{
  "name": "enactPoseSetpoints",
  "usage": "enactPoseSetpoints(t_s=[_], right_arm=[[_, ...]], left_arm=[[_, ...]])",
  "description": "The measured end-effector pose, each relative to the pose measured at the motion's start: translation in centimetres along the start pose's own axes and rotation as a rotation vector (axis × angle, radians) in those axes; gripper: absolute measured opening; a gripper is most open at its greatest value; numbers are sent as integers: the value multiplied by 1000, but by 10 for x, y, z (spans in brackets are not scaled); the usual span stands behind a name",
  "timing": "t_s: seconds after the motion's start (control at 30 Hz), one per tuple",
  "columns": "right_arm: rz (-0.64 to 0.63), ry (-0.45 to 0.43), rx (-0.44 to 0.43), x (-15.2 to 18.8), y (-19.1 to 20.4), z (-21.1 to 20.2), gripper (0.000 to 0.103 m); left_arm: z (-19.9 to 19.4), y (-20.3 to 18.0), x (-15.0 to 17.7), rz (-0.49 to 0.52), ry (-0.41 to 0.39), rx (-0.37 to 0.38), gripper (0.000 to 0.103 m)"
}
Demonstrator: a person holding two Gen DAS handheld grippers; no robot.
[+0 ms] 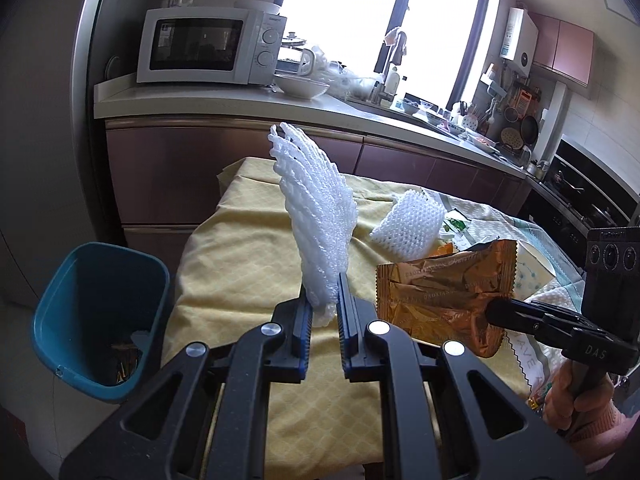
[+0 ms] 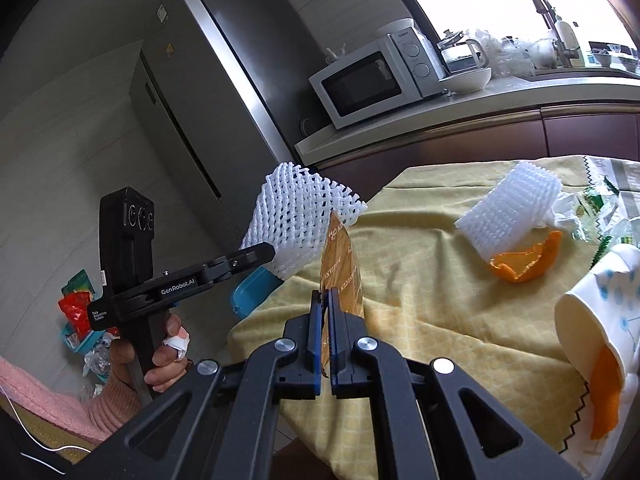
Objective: Collect trash
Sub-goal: 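Carry foam net and wrapper over the teal bin and release both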
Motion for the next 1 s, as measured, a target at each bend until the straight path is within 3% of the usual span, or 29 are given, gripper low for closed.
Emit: enactPoseSetpoints(t_s=[0.63, 1.0], right_arm=[[-23, 74, -163, -25, 18, 68, 2], [-44, 130, -233, -44, 30, 120, 2]], left_arm=[[-36, 66, 3, -98, -34, -146, 12], [-51, 118, 3, -161, -53, -272, 12]])
Point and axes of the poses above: each gripper's, at about its wrist camera, not at the fingertips, and z roughly the way its jaws point, y to its left, x to its underside, the point moved 3 cm from there along z, roughly the way its jaws point, and after that the axes turned 5 degrees about -z, right-handed, at the moved point
